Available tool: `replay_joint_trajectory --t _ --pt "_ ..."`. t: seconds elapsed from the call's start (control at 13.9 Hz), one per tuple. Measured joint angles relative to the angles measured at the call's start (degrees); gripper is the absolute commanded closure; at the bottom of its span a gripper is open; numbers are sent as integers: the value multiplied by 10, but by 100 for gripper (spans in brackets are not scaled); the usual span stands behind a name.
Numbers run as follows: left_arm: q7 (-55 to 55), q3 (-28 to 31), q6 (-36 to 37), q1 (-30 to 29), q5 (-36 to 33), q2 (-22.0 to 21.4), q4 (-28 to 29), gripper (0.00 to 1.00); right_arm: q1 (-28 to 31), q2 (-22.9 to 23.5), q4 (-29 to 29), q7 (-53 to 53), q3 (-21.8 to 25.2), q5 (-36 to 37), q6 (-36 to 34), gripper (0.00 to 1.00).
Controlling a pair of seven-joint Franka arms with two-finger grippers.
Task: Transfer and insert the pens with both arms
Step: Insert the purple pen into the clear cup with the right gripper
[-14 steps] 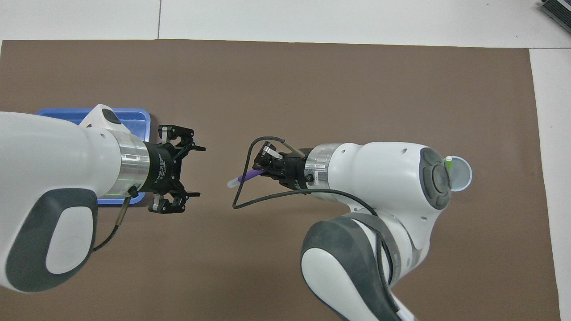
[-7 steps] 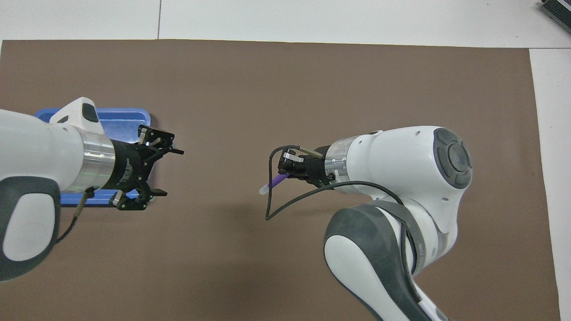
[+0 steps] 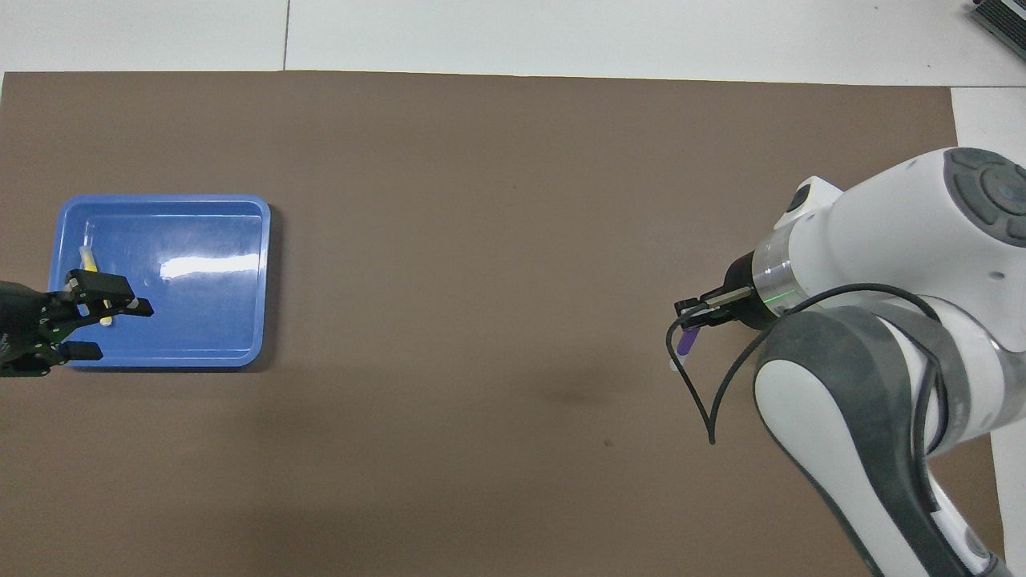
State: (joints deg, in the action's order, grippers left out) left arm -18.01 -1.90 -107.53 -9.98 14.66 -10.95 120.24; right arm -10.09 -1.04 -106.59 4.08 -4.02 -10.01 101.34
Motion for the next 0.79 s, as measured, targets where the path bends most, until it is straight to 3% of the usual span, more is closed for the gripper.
replay_joint_trajectory --t 0.43,0.79 --pt "122 -1 -106 -28 -43 67 17 16 50 -2 7 183 1 118 -22 100" --pt "172 0 -180 -49 -90 121 16 16 87 -1 -4 293 1 144 25 100"
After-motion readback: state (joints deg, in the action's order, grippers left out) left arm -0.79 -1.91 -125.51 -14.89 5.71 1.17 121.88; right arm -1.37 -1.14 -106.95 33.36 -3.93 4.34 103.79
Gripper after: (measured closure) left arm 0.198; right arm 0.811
